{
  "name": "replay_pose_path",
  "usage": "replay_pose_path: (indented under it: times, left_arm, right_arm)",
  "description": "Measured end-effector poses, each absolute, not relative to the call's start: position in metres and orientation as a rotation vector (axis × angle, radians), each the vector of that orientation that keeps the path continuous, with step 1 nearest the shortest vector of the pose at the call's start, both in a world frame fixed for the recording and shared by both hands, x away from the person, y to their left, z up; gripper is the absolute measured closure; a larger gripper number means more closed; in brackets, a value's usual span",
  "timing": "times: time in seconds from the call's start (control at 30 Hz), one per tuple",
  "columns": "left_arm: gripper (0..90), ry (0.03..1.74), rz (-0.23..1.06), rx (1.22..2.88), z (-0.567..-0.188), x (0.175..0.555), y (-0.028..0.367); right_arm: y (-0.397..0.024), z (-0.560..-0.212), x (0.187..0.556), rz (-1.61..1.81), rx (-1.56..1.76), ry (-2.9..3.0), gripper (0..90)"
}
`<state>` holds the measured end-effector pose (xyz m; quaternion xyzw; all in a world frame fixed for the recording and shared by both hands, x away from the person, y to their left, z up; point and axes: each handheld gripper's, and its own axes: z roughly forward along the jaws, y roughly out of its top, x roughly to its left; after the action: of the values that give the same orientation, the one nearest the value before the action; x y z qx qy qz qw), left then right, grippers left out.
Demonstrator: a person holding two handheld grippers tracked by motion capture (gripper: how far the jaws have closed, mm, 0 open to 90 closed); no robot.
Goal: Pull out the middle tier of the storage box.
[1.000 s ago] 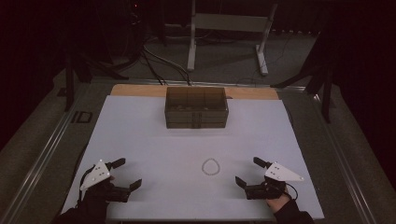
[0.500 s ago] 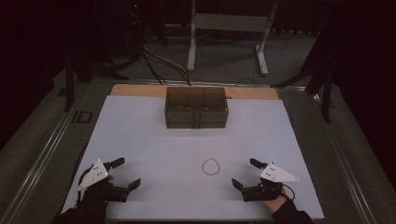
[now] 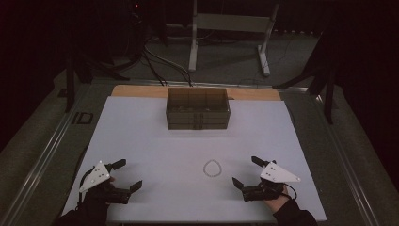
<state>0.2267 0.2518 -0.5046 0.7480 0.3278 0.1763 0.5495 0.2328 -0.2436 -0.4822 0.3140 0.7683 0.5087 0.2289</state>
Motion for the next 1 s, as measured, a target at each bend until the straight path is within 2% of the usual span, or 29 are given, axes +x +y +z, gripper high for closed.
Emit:
replay_pose_path:
  times: [1.0]
  left_arm:
    - [1.0, 0.774, 0.423, 1.759, -0.503, 0.226, 0.253]
  right_arm:
    - [-0.228, -0.438, 0.261, 1.290, 0.642, 2.084, 0.0]
